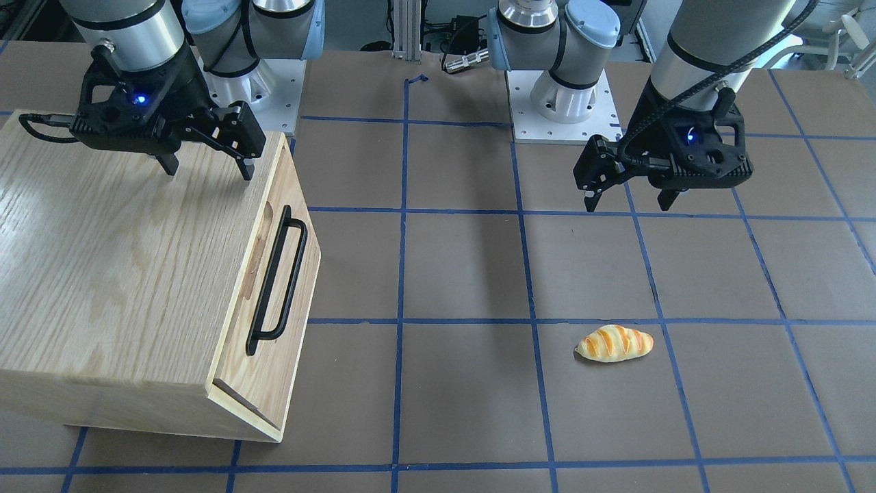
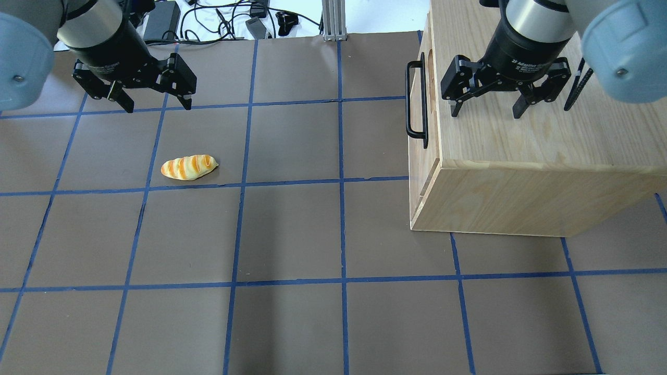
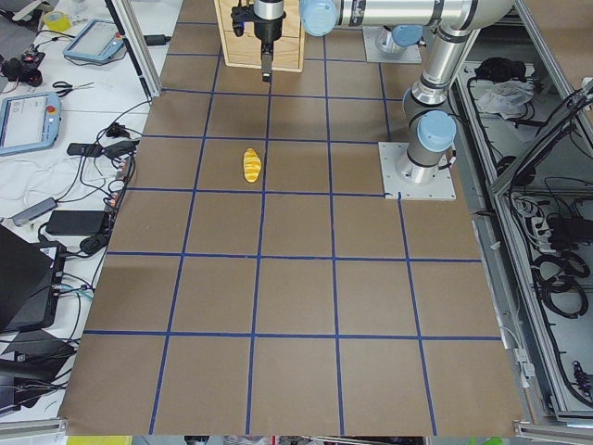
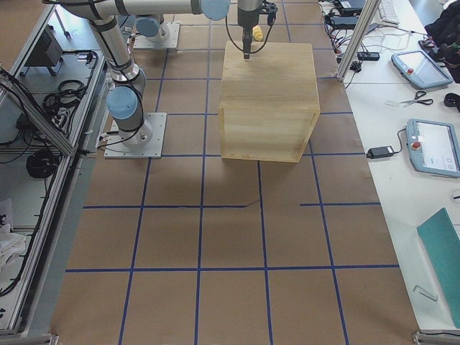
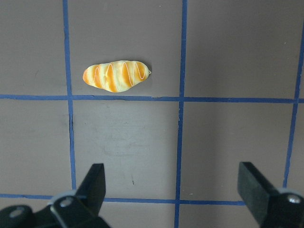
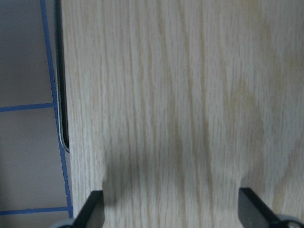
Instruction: Open upper drawer
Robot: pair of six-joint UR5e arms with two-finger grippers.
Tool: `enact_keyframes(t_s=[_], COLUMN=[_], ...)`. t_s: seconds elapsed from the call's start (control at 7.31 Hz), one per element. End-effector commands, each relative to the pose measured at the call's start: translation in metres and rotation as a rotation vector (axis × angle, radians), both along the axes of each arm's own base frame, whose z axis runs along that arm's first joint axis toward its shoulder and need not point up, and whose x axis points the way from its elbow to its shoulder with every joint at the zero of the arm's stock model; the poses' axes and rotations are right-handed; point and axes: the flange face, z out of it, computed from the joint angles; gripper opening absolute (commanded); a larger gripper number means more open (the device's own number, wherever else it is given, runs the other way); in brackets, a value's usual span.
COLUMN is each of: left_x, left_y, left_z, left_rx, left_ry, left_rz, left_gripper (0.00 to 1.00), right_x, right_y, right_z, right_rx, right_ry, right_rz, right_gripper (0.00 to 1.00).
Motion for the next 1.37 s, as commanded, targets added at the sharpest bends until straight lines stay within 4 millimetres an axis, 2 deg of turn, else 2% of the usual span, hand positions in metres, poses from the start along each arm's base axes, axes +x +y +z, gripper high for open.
enact_keyframes(t_s=[0.0, 0.41, 0.55, 0.68, 0.96, 1.23], left_x=[0.002, 0.001, 0.000, -0.006, -0.054, -0.096], left_y=[-0.002, -0.003, -0.014, -0.019, -0.015, -0.023], left_z=[0.004, 0.005, -0.012, -0.017, -0.020, -0.021], left_rx=[-0.008, -0.021, 0.009, -0.003, -0.008, -0.022], left_ry=[-0.009, 0.006, 0.002, 0.014, 0.027, 0.082], left_rz=[0.007, 0.012, 0.018, 0.052, 0.015, 0.027], left_gripper=[1.00, 1.00, 1.00, 1.00, 1.00, 1.00], right_x=[0.000, 0.000, 0.000, 0.000, -0.001, 0.000], right_y=[0.000, 0.000, 0.000, 0.000, 0.000, 0.000], right_z=[0.000, 0.000, 0.000, 0.000, 0.000, 0.000], right_rx=[0.000, 0.000, 0.000, 0.000, 0.000, 0.000], right_ry=[0.000, 0.001, 0.001, 0.000, 0.001, 0.001], right_rz=[0.000, 0.000, 0.000, 0.000, -0.001, 0.000], right_gripper=[1.00, 1.00, 1.00, 1.00, 1.00, 1.00])
